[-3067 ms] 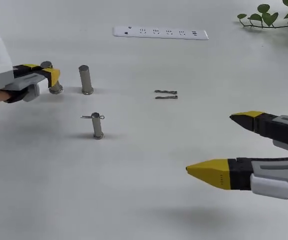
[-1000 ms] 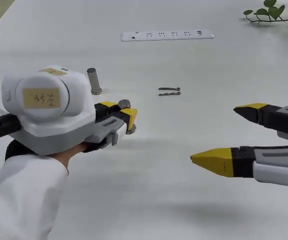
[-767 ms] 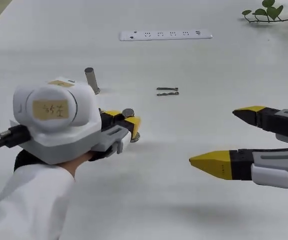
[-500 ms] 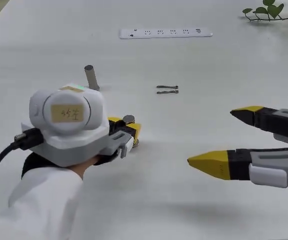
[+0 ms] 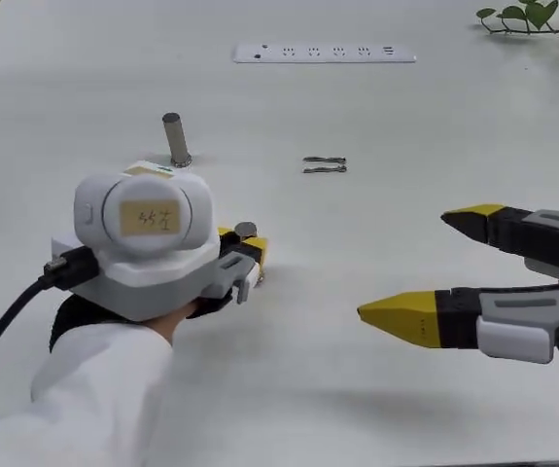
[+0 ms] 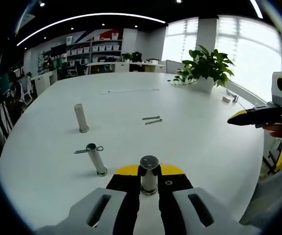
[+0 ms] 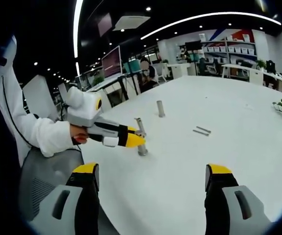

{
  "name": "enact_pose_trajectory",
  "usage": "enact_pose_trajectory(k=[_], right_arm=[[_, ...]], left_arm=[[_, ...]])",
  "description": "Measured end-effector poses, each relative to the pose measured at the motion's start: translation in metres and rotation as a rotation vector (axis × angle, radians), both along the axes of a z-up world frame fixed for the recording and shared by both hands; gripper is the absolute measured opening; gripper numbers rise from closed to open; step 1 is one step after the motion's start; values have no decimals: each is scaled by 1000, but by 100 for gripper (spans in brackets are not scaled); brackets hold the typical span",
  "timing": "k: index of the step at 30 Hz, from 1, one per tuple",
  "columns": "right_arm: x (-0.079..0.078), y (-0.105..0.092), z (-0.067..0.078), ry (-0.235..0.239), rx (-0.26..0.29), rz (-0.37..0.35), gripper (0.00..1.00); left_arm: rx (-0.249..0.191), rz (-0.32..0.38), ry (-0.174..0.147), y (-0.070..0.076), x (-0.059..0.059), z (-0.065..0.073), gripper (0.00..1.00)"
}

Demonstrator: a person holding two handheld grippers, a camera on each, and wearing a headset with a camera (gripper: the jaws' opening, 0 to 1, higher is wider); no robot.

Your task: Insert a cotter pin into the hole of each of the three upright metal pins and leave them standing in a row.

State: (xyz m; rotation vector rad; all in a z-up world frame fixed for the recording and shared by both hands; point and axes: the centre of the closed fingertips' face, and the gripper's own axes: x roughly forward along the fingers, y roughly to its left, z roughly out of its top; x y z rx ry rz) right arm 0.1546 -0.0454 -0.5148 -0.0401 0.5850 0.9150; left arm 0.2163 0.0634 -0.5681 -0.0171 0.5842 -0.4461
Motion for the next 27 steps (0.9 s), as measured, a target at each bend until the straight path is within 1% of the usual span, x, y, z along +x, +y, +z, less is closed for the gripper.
enact_pose_trajectory(k=[2, 5, 9, 11, 15, 22, 25, 27], right_arm=[[0, 1, 0, 3, 2, 4, 88], [-1, 2, 0, 3, 0, 9, 87], [-2, 4, 0, 3, 3, 11, 87], [-3, 5, 0, 4, 2, 14, 87], [-4, 5, -1, 4, 1, 19, 87], [-4, 5, 0, 6, -1, 21, 87], [-5, 5, 0, 5, -2, 23, 87], [-5, 5, 0, 6, -2, 21, 87]], left_arm=[[0, 1, -4, 0, 1, 0, 9], [14, -2, -15, -1, 0, 0, 10], [17, 15, -19, -1, 0, 0, 10], [33, 11, -28, -2, -2, 0, 10], [37, 19, -30, -1, -5, 0, 10], [54, 19, -49, -2, -6, -1, 10], [45, 33, -46, -2, -5, 0, 10], [51, 33, -49, -2, -5, 0, 10]])
